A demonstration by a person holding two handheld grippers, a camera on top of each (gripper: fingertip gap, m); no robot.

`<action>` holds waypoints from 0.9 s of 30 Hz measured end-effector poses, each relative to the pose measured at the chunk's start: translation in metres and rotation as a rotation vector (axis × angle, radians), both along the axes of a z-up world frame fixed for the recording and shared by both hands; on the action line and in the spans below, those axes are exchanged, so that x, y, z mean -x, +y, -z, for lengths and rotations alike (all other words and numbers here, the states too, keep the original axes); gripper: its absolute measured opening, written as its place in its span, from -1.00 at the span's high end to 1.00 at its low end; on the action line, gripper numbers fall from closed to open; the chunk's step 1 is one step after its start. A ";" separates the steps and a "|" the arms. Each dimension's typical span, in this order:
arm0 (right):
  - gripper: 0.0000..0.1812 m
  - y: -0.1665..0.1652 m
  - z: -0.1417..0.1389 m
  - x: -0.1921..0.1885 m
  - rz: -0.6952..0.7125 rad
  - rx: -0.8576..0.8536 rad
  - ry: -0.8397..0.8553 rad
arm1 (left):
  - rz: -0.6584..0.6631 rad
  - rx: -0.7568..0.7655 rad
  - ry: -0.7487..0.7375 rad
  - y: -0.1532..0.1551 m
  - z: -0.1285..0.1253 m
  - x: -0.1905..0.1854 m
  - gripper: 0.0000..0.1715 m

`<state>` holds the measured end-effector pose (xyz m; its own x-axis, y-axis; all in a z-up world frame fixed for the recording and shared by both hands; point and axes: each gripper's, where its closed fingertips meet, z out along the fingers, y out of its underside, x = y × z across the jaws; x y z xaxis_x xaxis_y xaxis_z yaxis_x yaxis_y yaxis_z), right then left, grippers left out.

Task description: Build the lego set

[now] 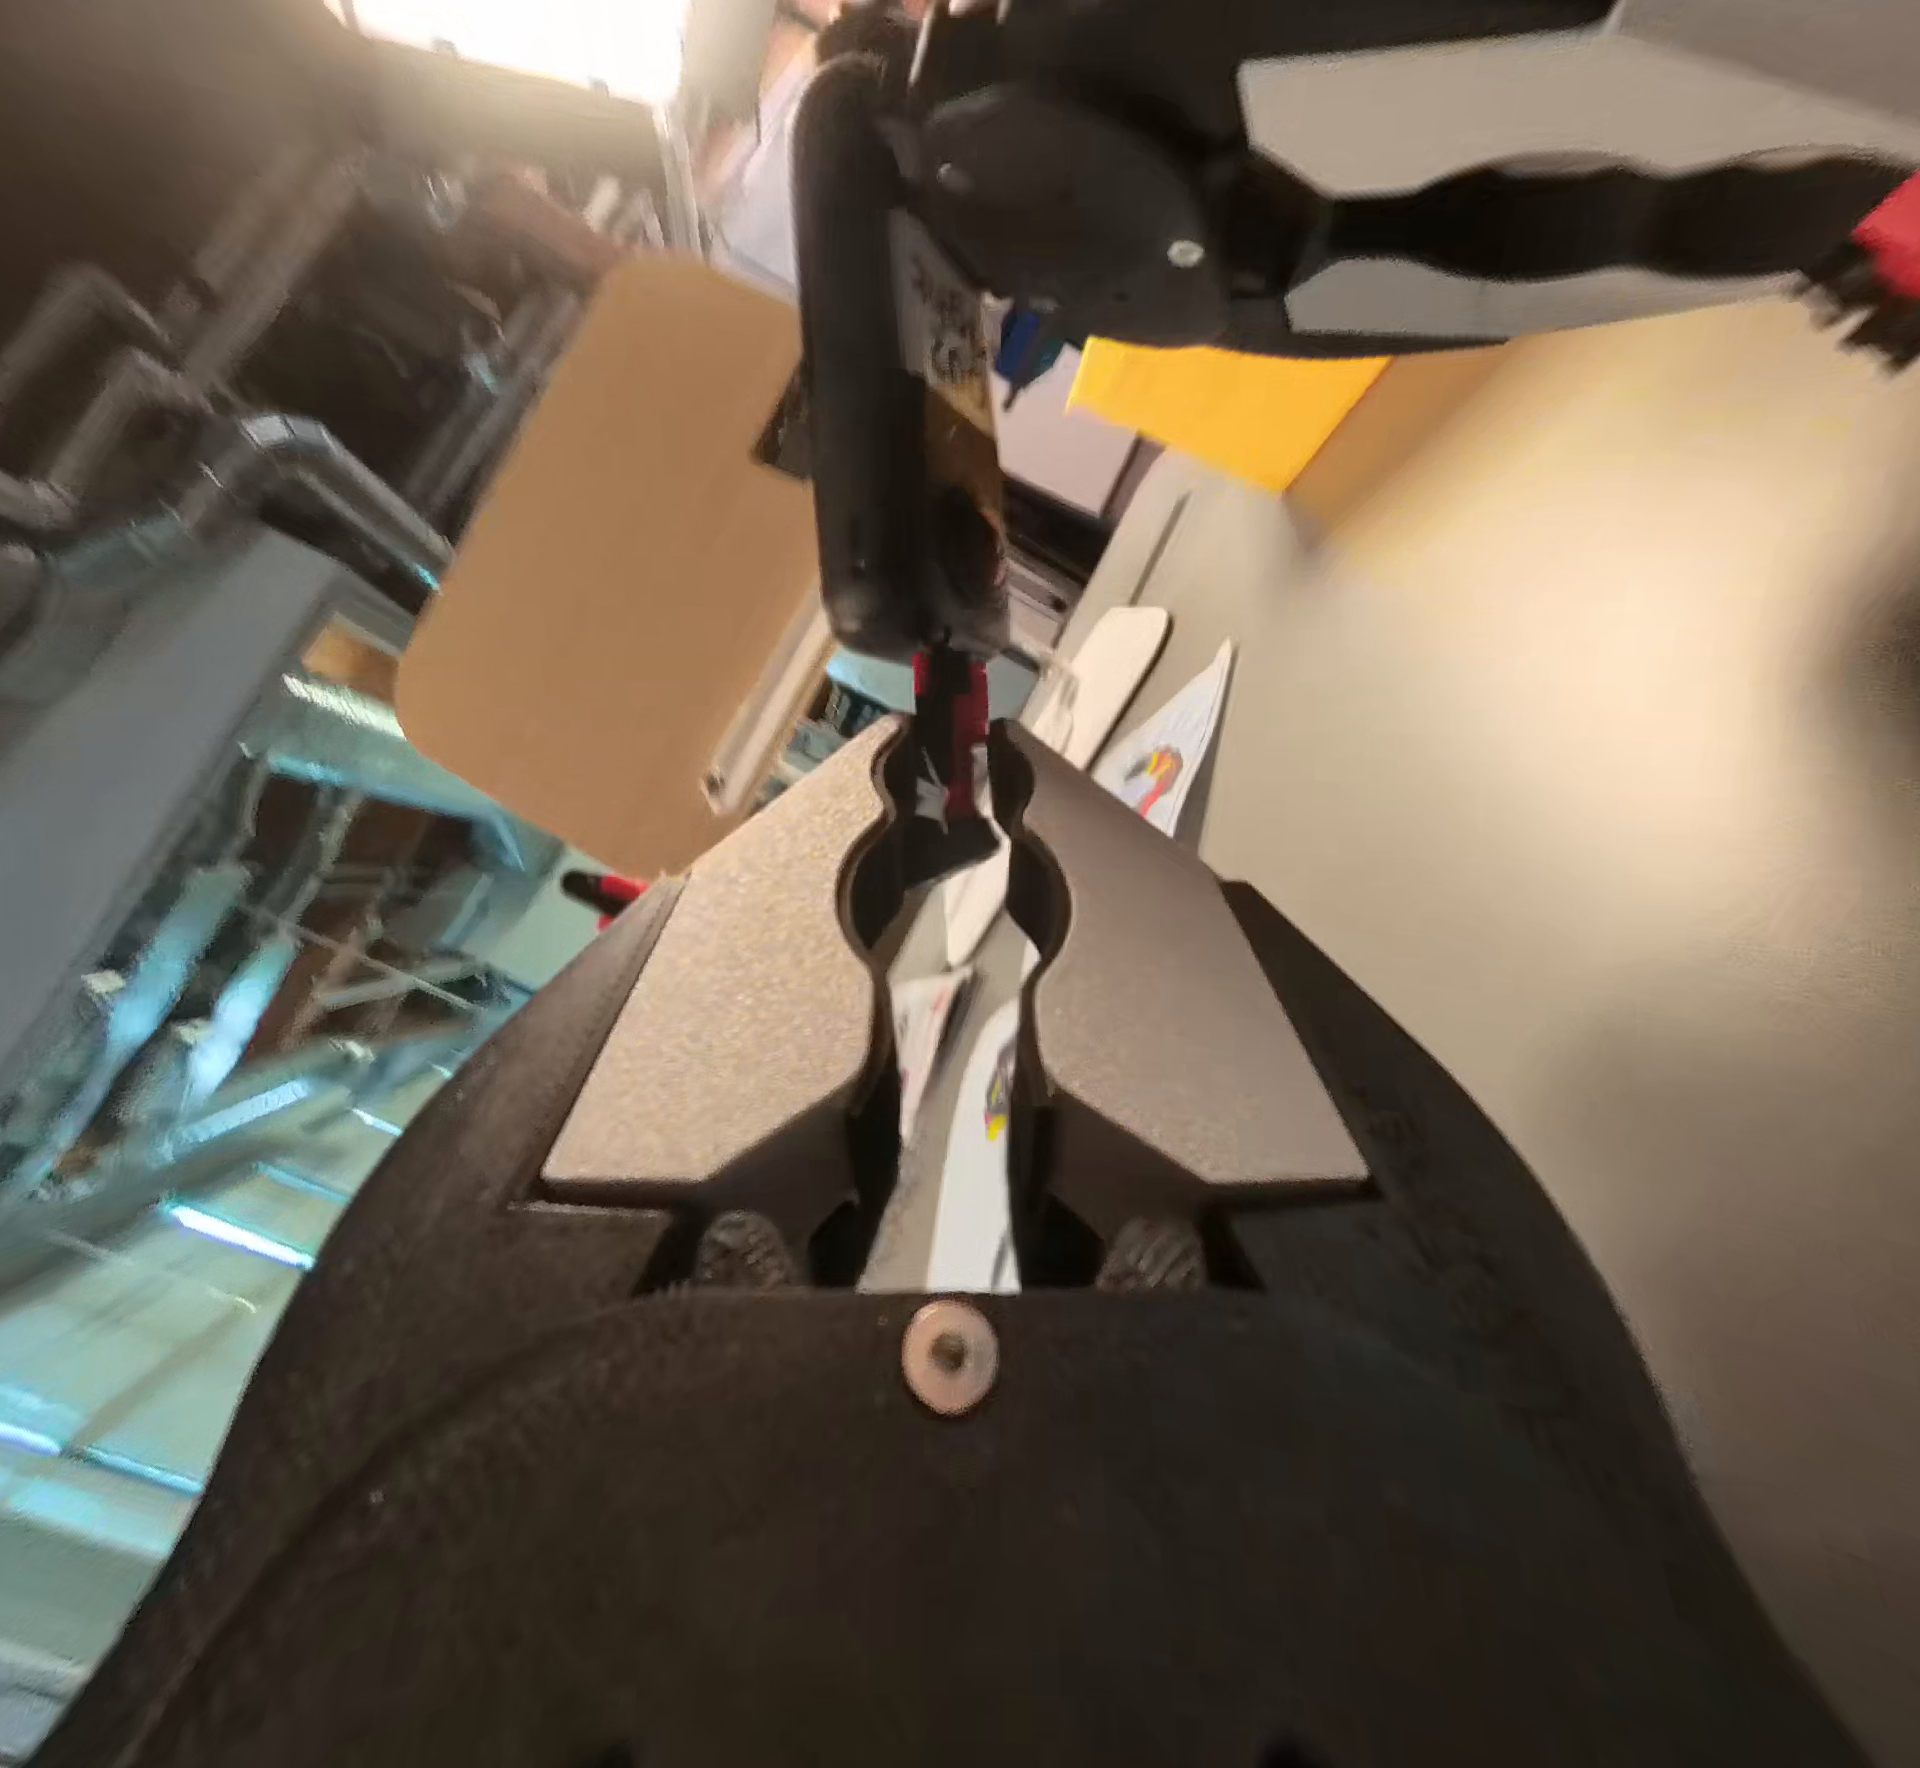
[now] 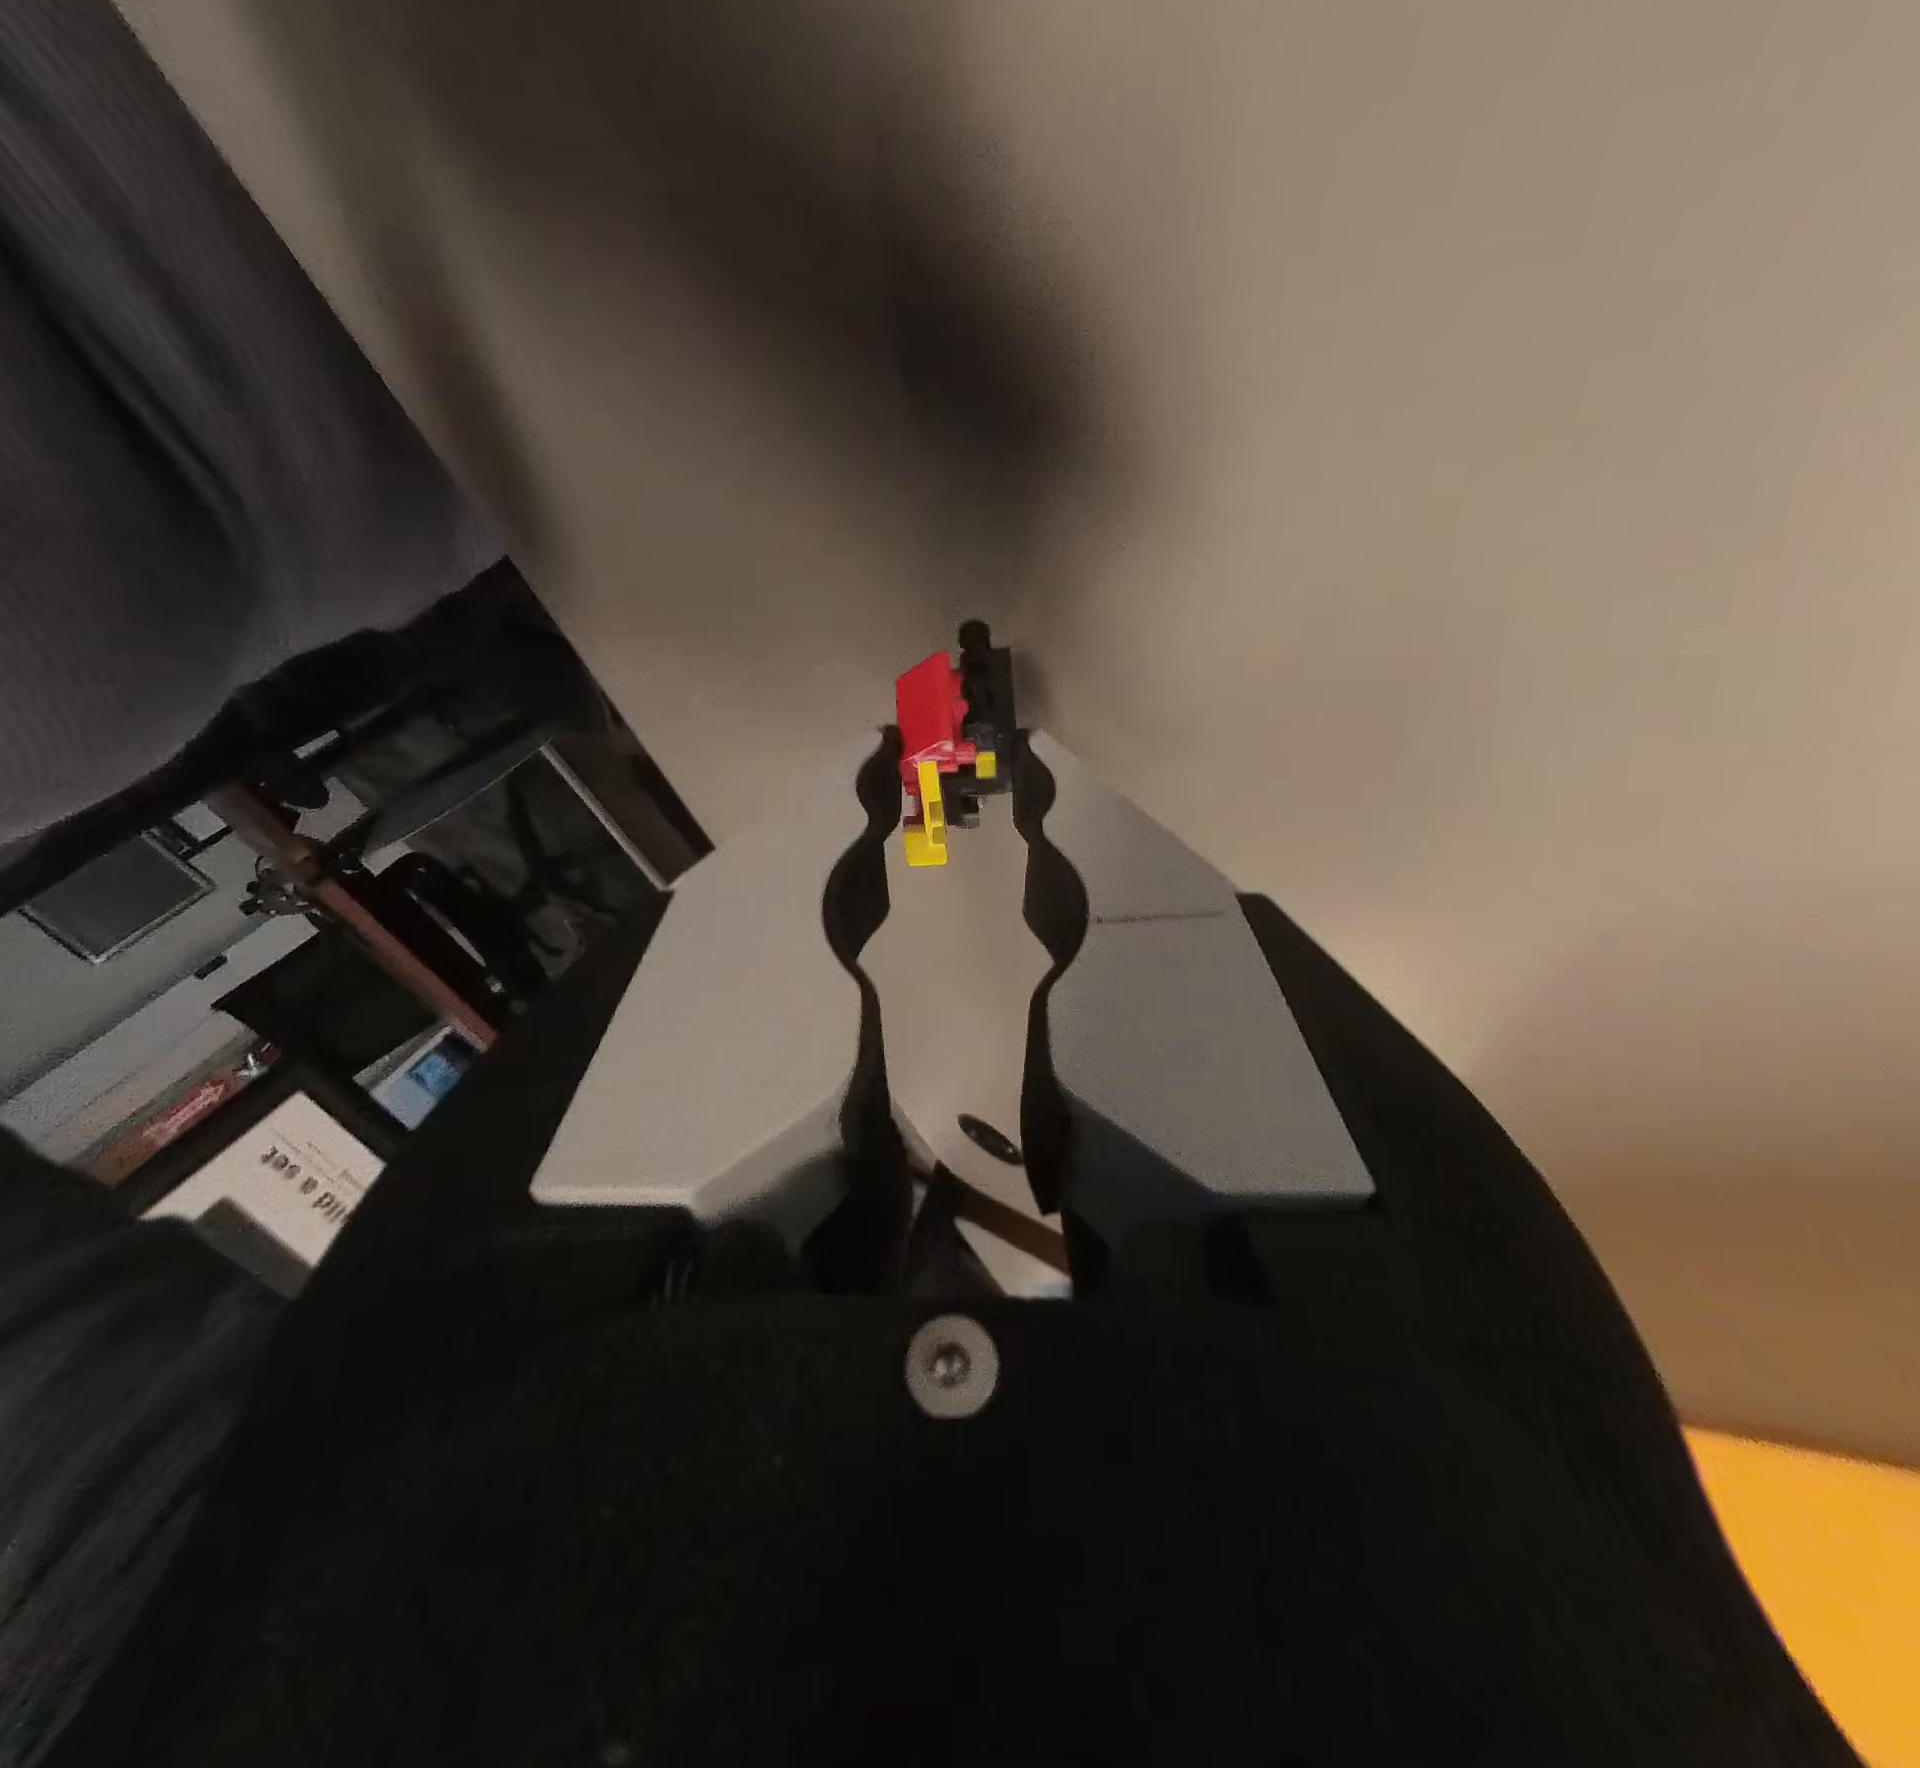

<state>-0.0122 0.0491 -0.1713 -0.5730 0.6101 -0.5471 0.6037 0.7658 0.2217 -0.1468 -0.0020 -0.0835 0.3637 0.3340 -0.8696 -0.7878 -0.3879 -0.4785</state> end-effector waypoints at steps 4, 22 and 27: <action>0.78 0.020 0.001 0.012 -0.079 -0.114 0.022 | -0.012 -0.069 -0.084 -0.010 -0.008 0.011 0.87; 0.47 0.024 -0.002 0.033 -0.037 -0.251 0.898 | 0.014 -0.102 -0.132 -0.011 -0.012 0.011 0.87; 0.62 0.041 0.010 0.033 -0.046 -0.278 0.882 | 0.027 -0.094 -0.129 -0.008 -0.011 0.008 0.87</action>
<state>-0.0457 0.0896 -0.1811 -0.7390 0.6208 0.2618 0.6119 0.7810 -0.1246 -0.1550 -0.0103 -0.0723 0.4803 0.4003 -0.7804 -0.7269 -0.3163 -0.6096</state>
